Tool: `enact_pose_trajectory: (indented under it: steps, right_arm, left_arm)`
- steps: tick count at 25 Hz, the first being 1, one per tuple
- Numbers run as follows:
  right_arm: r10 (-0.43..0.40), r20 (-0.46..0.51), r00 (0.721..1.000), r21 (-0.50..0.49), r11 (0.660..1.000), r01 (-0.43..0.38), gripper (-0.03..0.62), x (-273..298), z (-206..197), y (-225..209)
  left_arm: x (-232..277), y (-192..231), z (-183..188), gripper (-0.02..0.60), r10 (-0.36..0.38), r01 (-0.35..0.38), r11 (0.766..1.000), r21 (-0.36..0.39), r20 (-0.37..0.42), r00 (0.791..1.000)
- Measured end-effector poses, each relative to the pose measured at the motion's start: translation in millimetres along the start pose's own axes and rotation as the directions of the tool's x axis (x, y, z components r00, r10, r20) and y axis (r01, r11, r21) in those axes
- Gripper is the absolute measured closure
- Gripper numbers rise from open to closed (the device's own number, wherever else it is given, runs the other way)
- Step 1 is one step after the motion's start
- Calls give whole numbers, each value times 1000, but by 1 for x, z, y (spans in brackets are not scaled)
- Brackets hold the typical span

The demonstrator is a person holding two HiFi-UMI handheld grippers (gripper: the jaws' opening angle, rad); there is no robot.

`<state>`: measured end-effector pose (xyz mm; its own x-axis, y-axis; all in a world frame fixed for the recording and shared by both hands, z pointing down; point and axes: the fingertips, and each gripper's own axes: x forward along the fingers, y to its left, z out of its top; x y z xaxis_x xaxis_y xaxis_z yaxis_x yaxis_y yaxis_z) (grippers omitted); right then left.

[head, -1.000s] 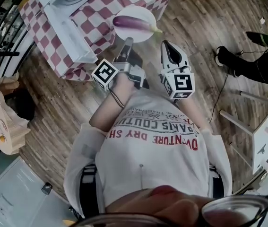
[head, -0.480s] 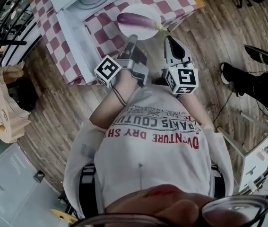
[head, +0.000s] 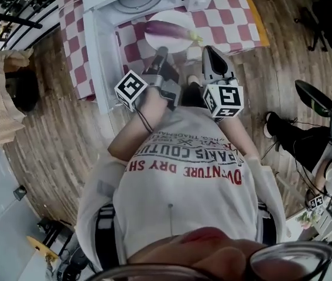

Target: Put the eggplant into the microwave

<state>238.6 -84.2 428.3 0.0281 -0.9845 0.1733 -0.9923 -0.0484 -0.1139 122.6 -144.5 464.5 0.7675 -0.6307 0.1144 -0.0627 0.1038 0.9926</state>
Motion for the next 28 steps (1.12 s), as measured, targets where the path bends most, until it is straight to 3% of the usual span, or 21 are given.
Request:
enact_pose_trajectory:
  steps: [6, 13, 20, 28]
  right_arm:
    - [155, -12, 988, -16, 988, -155, 568, 61, 25, -25]
    - [317, -52, 947, -21, 948, -319, 568, 121, 27, -46]
    - [437, -116, 892, -16, 897, -442, 568, 158, 8, -50]
    - [533, -174, 828, 13, 842, -539, 568, 180, -22, -22]
  left_arm:
    - [37, -6, 26, 549, 28, -24, 999, -28, 160, 987]
    - [63, 10, 46, 549, 77, -55, 996, -75, 328, 942]
    - [76, 32, 55, 549, 106, -60, 991, -118, 433, 895]
    - [85, 47, 83, 549, 78, -34, 994, -101, 474, 877]
